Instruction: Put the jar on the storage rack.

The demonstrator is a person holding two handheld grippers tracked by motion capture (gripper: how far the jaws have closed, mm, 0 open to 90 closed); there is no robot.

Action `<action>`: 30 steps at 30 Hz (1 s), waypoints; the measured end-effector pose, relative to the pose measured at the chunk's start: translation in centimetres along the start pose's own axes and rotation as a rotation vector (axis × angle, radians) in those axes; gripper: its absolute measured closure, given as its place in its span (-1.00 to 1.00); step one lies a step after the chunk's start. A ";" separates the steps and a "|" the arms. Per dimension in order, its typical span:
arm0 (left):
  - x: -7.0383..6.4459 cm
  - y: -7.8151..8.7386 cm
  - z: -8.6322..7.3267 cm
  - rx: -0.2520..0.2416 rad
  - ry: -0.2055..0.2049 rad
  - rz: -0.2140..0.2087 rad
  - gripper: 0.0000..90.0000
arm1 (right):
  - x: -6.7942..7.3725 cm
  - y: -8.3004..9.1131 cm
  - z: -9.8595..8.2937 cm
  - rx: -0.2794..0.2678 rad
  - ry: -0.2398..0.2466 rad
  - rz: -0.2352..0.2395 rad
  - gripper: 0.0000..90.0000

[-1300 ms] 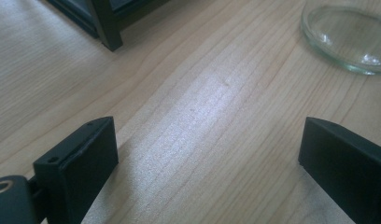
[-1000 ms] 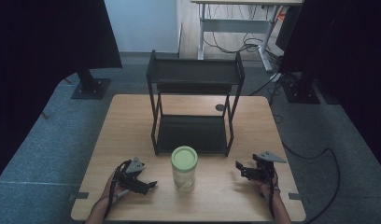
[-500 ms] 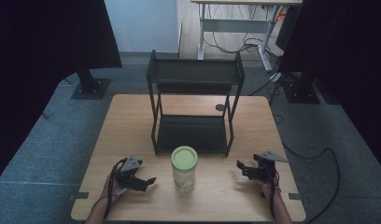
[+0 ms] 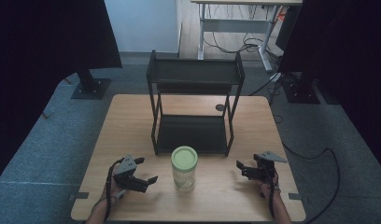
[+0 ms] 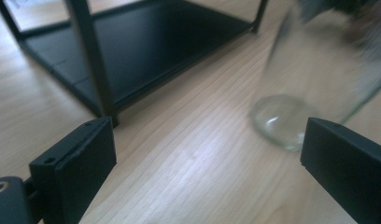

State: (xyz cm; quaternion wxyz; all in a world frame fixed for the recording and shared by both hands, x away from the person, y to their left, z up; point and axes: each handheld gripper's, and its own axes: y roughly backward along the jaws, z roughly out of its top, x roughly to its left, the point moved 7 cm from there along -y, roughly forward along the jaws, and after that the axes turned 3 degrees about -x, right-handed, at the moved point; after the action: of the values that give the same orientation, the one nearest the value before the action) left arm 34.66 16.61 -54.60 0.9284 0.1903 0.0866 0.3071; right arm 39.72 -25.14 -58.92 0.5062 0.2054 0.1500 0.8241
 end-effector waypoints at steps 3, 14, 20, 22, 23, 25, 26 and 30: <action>-0.5 0.4 0.7 -0.025 -0.005 -0.015 -0.92 | 0.0 0.0 0.0 0.000 0.000 0.000 -0.80; -2.9 1.2 2.8 -0.075 -0.060 -0.080 -0.92 | 0.0 0.0 0.0 0.003 0.002 -0.003 -0.80; -3.9 1.1 3.3 -0.077 -0.086 -0.093 -0.94 | -0.1 -0.1 0.0 0.003 0.000 -0.003 -0.80; -4.2 0.9 3.3 -0.074 -0.092 -0.097 -0.94 | 0.0 -0.1 0.0 0.003 0.002 -0.002 -0.80; -4.2 0.9 3.3 -0.073 -0.093 -0.098 -0.94 | 0.0 -0.1 0.0 0.004 0.003 -0.002 -0.80; -4.4 0.9 3.5 -0.077 -0.097 -0.099 -0.94 | 0.0 -0.1 0.0 0.006 0.003 -0.002 -0.80; -4.5 0.9 3.6 -0.081 -0.098 -0.097 -0.94 | 0.0 -0.1 0.0 0.007 0.003 -0.002 -0.80; -4.7 1.0 3.9 -0.096 -0.107 -0.096 -0.94 | 0.0 -0.1 0.0 0.005 0.002 -0.003 -0.80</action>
State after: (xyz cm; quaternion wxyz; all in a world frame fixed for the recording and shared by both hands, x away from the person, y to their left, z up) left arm 31.48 13.30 -50.41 0.9534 0.1574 0.0309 0.2554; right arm 39.77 -25.12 -58.97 0.5067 0.2056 0.1529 0.8232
